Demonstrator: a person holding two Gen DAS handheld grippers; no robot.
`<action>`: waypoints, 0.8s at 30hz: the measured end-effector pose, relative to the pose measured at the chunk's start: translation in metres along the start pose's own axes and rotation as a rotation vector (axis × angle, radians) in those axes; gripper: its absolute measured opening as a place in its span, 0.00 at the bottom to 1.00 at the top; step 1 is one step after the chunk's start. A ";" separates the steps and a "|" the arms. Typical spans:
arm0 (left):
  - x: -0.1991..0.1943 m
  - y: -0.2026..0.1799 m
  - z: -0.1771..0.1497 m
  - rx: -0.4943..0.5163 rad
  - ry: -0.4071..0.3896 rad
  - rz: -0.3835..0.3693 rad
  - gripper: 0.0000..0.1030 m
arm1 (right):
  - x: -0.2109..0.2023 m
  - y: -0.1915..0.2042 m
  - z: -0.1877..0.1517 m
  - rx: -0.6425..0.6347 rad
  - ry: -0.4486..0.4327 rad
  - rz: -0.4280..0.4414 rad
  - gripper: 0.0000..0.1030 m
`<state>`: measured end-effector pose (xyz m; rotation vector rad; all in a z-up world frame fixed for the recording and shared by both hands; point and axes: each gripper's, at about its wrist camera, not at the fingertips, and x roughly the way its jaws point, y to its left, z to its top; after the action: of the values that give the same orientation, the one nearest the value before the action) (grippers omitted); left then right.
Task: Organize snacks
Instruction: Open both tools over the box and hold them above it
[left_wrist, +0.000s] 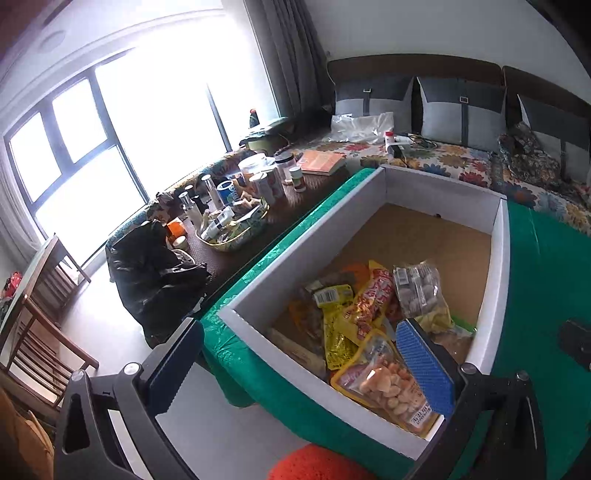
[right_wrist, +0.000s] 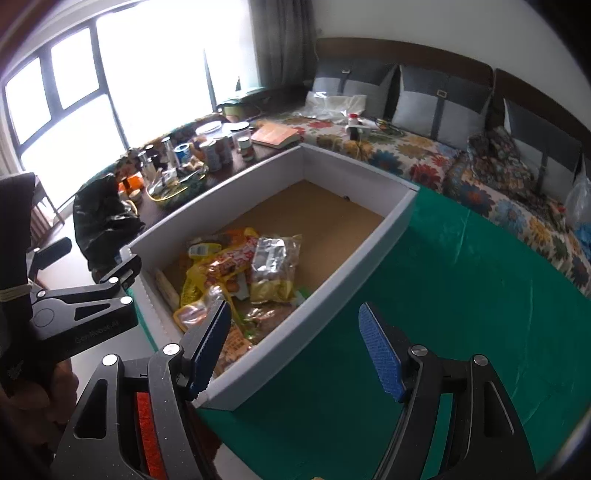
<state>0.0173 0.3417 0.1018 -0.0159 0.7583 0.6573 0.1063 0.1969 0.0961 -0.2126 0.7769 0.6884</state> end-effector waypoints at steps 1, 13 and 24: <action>0.000 0.001 0.001 -0.002 -0.002 0.001 1.00 | 0.000 0.002 0.001 -0.008 0.000 0.001 0.73; 0.008 0.019 0.006 -0.057 0.020 -0.050 1.00 | 0.009 0.025 0.008 -0.081 0.021 -0.002 0.73; 0.018 0.021 0.006 -0.072 0.038 -0.057 1.00 | 0.018 0.031 0.012 -0.093 0.043 0.006 0.73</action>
<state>0.0185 0.3696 0.0992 -0.1158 0.7674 0.6310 0.1029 0.2347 0.0937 -0.3101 0.7875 0.7283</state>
